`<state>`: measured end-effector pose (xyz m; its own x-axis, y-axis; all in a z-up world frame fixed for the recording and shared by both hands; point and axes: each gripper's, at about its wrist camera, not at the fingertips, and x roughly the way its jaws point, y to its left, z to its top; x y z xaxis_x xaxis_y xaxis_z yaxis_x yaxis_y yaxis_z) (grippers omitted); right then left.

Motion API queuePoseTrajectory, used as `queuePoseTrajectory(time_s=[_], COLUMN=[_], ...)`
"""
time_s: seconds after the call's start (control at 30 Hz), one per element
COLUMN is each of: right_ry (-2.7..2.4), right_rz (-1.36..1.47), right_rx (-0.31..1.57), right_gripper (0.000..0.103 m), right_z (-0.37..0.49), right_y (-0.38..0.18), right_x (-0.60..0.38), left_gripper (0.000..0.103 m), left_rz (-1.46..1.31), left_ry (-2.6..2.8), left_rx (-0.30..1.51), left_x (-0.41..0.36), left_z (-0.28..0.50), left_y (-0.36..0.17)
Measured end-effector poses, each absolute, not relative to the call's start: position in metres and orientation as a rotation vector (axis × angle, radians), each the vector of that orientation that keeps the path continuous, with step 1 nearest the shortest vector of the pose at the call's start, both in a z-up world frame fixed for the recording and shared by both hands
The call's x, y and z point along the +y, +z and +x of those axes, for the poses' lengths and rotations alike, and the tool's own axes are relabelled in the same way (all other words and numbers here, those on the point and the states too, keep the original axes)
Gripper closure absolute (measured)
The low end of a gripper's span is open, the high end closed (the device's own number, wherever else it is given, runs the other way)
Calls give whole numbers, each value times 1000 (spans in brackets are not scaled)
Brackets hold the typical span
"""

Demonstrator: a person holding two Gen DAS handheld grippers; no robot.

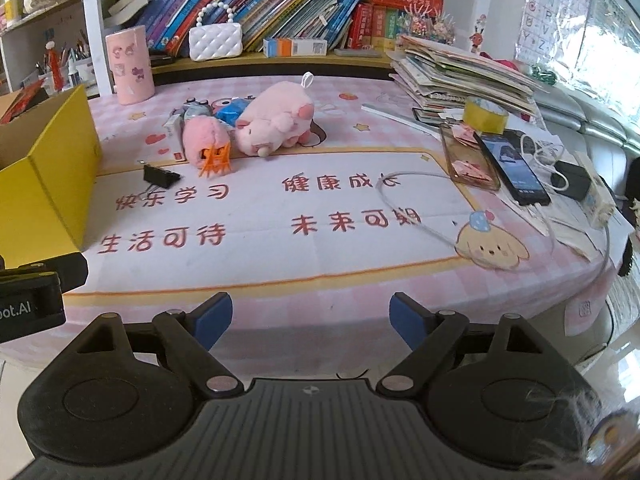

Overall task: Organize objects
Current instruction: 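Lift both grippers out of the box and back over the table, then lower the left gripper onto the black binder clip and grasp it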

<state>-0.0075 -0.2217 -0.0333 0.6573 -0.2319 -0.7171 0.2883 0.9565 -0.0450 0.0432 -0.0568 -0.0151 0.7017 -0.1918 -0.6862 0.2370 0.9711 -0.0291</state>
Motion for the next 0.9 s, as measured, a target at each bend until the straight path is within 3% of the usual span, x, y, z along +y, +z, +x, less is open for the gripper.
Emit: queuePoseTrajectory(time_s=[0.37, 0.73, 0.9], right_ry=[-222, -194, -161], right_rz=[41, 127, 169], right_rx=[823, 718, 684], right_gripper=[17, 17, 17], right_z=[46, 99, 124], right_y=[-40, -27, -21], right_x=[-262, -316, -331], left_gripper=[12, 14, 24], left_rz=[37, 22, -5], left_ry=[-184, -98, -23], left_rx=[788, 772, 757], left_x=[-93, -122, -129], left_z=[85, 130, 156], left_y=[-24, -23, -27])
